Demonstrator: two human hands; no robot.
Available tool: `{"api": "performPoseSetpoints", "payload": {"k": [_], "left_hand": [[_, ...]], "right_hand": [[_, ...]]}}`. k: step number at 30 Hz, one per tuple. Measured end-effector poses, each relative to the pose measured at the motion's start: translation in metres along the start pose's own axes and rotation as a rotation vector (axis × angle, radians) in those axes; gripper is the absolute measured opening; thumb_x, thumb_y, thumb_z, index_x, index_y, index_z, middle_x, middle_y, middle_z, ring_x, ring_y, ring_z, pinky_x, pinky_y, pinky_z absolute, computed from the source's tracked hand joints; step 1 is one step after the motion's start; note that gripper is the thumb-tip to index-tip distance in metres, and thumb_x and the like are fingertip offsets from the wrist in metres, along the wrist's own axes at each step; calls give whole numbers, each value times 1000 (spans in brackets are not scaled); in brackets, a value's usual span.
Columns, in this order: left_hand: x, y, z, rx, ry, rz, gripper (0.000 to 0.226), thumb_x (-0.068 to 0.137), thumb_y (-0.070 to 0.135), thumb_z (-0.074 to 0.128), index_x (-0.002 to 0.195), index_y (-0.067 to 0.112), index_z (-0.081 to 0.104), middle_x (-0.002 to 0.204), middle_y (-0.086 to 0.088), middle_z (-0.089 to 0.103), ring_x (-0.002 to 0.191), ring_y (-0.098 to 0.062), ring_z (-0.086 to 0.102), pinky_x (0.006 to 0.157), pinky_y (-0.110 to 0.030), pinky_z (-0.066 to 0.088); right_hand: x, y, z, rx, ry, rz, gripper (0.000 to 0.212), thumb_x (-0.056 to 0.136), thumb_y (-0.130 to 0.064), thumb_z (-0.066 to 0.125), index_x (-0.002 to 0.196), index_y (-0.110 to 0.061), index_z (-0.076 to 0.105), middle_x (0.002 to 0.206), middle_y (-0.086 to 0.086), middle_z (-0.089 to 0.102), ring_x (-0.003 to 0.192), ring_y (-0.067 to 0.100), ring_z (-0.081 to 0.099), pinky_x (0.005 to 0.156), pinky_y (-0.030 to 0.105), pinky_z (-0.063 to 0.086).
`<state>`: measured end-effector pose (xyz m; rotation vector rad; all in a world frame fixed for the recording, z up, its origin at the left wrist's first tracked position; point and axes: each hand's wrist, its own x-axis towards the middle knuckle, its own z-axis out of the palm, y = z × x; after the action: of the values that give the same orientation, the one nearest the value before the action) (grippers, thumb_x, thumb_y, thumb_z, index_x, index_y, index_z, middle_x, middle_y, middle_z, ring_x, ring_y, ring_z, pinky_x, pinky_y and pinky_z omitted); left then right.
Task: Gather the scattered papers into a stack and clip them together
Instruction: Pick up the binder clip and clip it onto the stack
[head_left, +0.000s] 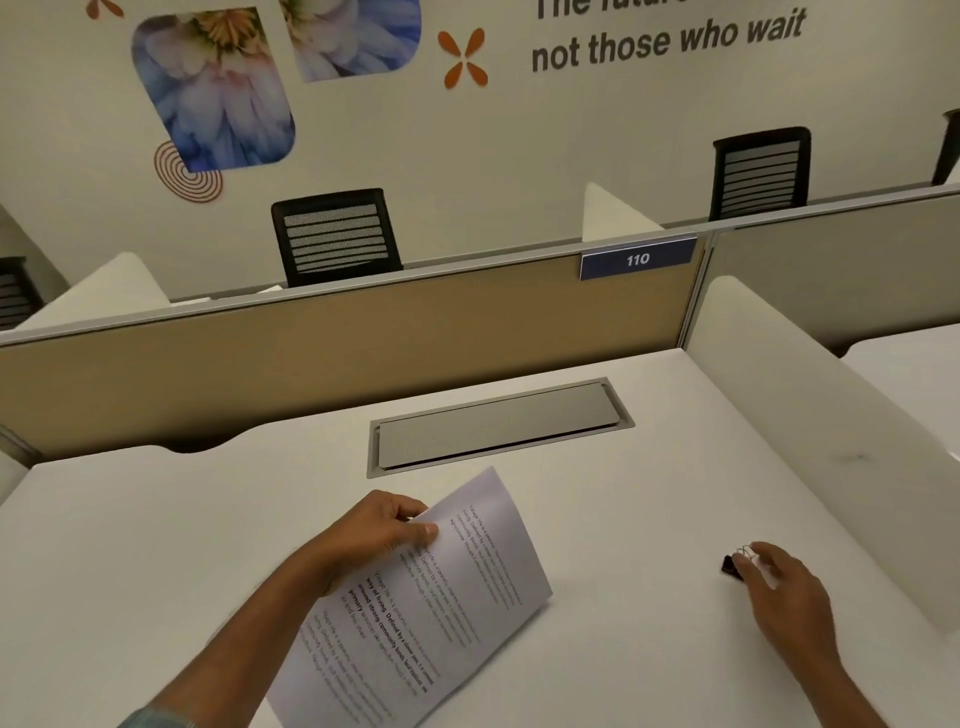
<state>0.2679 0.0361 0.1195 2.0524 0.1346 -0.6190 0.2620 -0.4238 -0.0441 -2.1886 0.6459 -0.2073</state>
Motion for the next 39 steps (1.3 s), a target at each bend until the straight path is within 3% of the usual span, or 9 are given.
{"api": "performPoseSetpoints", "payload": {"k": [4, 12, 16, 19, 23, 25, 29, 32, 39], "left_hand": [[2, 4, 3, 0, 18, -37, 20, 96, 30, 66, 103, 17, 80, 96, -4, 83, 82, -29, 80, 83, -43, 65], [0, 11, 8, 20, 0, -67, 19, 96, 29, 66, 103, 18, 80, 95, -1, 83, 80, -27, 80, 78, -35, 65], [-3, 12, 12, 35, -8, -64, 19, 97, 30, 65, 105, 19, 79, 96, -1, 83, 81, -26, 80, 78, -36, 65], [-8, 13, 11, 39, -20, -56, 21, 97, 30, 65, 107, 19, 79, 96, -2, 83, 81, -26, 80, 78, -36, 65], [-15, 13, 9, 60, -38, -50, 23, 97, 32, 65, 110, 19, 78, 98, -1, 83, 82, -27, 80, 81, -40, 65], [-21, 12, 8, 73, -53, -44, 23, 96, 34, 65, 110, 20, 78, 99, -1, 83, 82, -27, 80, 81, -40, 65], [-37, 10, 7, 127, -63, -25, 23, 97, 36, 65, 108, 22, 78, 98, 2, 83, 79, -24, 80, 76, -34, 66], [-52, 9, 3, 158, -72, -5, 24, 96, 37, 64, 110, 23, 78, 99, 3, 82, 79, -23, 80, 78, -36, 66], [-87, 5, -9, 177, -83, 29, 29, 94, 42, 64, 113, 25, 77, 102, 6, 82, 82, -23, 80, 82, -39, 66]], "right_hand": [[6, -3, -2, 63, -29, -9, 9, 94, -15, 68, 96, -10, 75, 106, 12, 73, 102, 32, 64, 85, 37, 44], [-2, -30, -5, 435, -191, 168, 12, 91, -15, 71, 85, -5, 75, 100, 20, 73, 88, 34, 65, 79, 40, 50], [-28, -65, 4, 686, -370, 308, 18, 86, -5, 73, 98, 10, 72, 106, 22, 72, 86, 29, 67, 72, 33, 54], [-54, -102, 9, 826, -561, 343, 15, 85, -1, 70, 97, 8, 74, 102, 17, 75, 80, 23, 70, 71, 26, 56], [-82, -149, 12, 856, -766, 237, 22, 85, -8, 74, 97, 10, 71, 103, 15, 77, 89, 22, 70, 78, 29, 53], [-95, -172, 13, 799, -782, 132, 29, 85, -14, 76, 99, 10, 68, 104, 17, 77, 90, 21, 68, 81, 33, 52], [-121, -209, 16, 734, -743, -62, 13, 89, -11, 73, 102, -7, 74, 101, 12, 77, 94, 26, 71, 82, 37, 58], [-138, -230, 19, 650, -725, -179, 14, 93, -15, 70, 103, -18, 78, 98, 1, 79, 93, 20, 73, 75, 28, 60], [-170, -267, 19, 578, -722, -288, 16, 95, -21, 67, 105, -20, 80, 100, -5, 79, 98, 12, 72, 72, 17, 57]]}}
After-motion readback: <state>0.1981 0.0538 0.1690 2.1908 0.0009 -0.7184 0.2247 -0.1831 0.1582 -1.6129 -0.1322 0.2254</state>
